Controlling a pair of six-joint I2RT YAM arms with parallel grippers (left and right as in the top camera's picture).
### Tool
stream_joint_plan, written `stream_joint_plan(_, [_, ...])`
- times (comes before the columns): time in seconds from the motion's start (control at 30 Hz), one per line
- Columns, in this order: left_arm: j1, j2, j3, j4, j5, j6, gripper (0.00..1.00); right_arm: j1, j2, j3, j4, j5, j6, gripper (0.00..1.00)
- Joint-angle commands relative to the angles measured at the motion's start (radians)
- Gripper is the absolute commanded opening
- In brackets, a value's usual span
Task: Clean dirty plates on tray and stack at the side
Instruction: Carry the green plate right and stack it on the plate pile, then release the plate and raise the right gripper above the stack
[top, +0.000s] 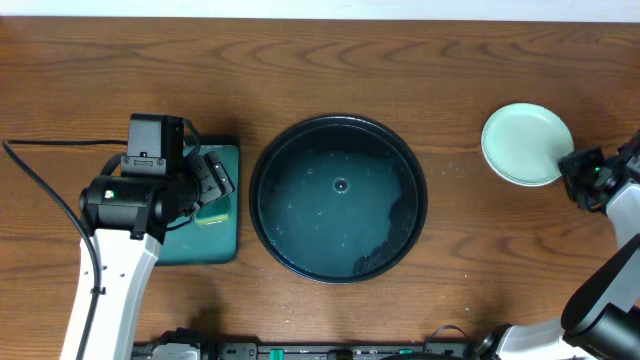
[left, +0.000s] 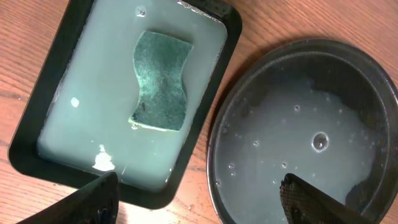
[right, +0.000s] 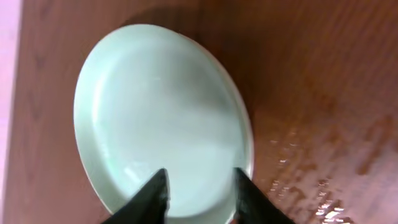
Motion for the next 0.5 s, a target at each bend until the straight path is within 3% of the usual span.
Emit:
stream_joint_plan(0.0, [-0.004, 0.005, -0.002, 0.001, 0.002, -0.01, 0.83, 0.003, 0.002, 0.01, 0.001, -0.029, -0.013, 0.15])
stream_joint_plan(0.07, [-0.004, 0.005, -0.002, 0.001, 0.002, -0.01, 0.83, 0.006, 0.002, 0.01, -0.011, -0.012, -0.016, 0.04])
stream_joint_plan(0.13, [-0.004, 0.005, -0.002, 0.001, 0.002, -0.01, 0.83, 0.011, 0.002, 0.01, -0.014, -0.026, -0.036, 0.02])
stream_joint_plan(0.3, [-0.004, 0.003, -0.002, 0.014, -0.048, 0.019, 0.83, 0.033, -0.001, 0.031, -0.01, -0.204, -0.169, 0.2])
stream_joint_plan(0.37, [-0.004, -0.003, -0.001, 0.029, -0.09, 0.018, 0.83, 0.054, -0.011, 0.063, -0.066, -0.196, -0.2, 0.29])
stream_joint_plan(0.47, [-0.003, -0.032, 0.007, 0.053, -0.096, 0.022, 0.83, 0.099, -0.043, 0.119, -0.168, -0.141, -0.283, 0.35])
